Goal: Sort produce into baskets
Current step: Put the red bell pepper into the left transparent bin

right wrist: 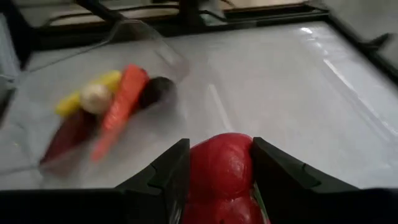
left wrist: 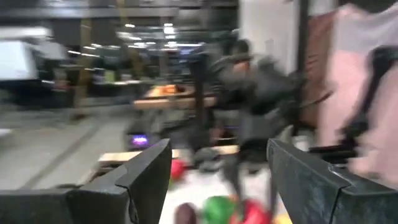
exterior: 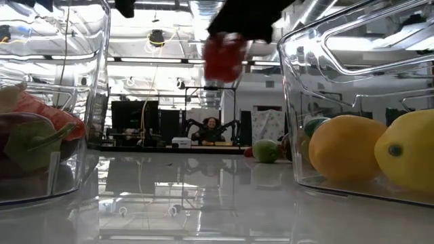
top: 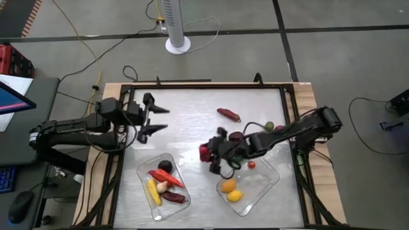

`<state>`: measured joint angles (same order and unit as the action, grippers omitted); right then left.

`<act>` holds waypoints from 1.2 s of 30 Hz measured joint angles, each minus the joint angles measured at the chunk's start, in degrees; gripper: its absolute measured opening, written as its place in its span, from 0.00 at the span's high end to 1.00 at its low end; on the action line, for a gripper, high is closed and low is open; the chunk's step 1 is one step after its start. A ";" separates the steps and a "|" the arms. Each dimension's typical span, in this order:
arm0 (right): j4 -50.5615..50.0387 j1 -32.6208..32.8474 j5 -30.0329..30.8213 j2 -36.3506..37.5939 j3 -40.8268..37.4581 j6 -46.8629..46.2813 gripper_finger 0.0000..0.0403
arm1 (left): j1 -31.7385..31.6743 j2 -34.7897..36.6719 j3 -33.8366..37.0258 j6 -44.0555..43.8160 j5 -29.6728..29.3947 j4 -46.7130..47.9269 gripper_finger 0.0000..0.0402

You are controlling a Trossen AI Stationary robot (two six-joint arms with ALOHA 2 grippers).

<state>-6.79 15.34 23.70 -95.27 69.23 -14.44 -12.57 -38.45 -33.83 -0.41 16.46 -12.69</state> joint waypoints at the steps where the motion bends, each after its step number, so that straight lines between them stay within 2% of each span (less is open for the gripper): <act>1: 1.37 0.32 -0.60 -1.31 -0.02 0.64 0.52 | 0.32 0.45 0.00 -1.34 1.31 -0.09 0.37; 4: 6.62 0.37 -3.45 -5.06 1.21 1.67 0.52 | 1.41 2.96 0.05 -3.80 3.05 1.05 0.37; 7: 7.74 0.30 -6.29 -7.51 4.00 2.03 0.52 | 2.58 6.18 -0.01 -3.86 3.15 3.67 0.37; 12: 8.87 0.57 -8.91 -9.19 7.10 2.56 0.52 | 3.61 11.27 0.03 -3.51 2.26 8.22 0.37; 15: 13.18 0.80 -10.04 -9.13 7.39 2.95 0.52 | 3.90 13.64 0.00 -3.49 0.65 10.55 0.37; 20: 17.67 1.58 -10.95 -9.10 7.32 4.38 0.52 | 3.95 14.46 -0.02 -3.18 -2.51 12.07 0.37; 24: 22.39 1.86 -14.74 -11.08 7.21 5.81 0.52 | 3.95 13.77 -0.02 -2.88 -4.28 12.16 0.37; 29: 32.84 2.08 -19.79 -16.19 7.80 7.32 0.52 | 3.95 13.36 -0.02 -1.91 -6.73 12.18 0.37; 33: 33.12 1.43 -24.71 -20.67 11.33 7.46 0.52 | 3.95 13.03 -0.02 -1.90 -6.82 12.20 0.37; 36: 32.21 1.06 -26.21 -23.16 14.52 7.63 0.52 | 3.95 12.69 -0.02 -1.90 -6.83 12.22 0.37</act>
<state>25.42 16.39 -2.51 -118.43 83.75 -6.81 -8.62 -25.76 -33.85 -2.31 9.63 -0.47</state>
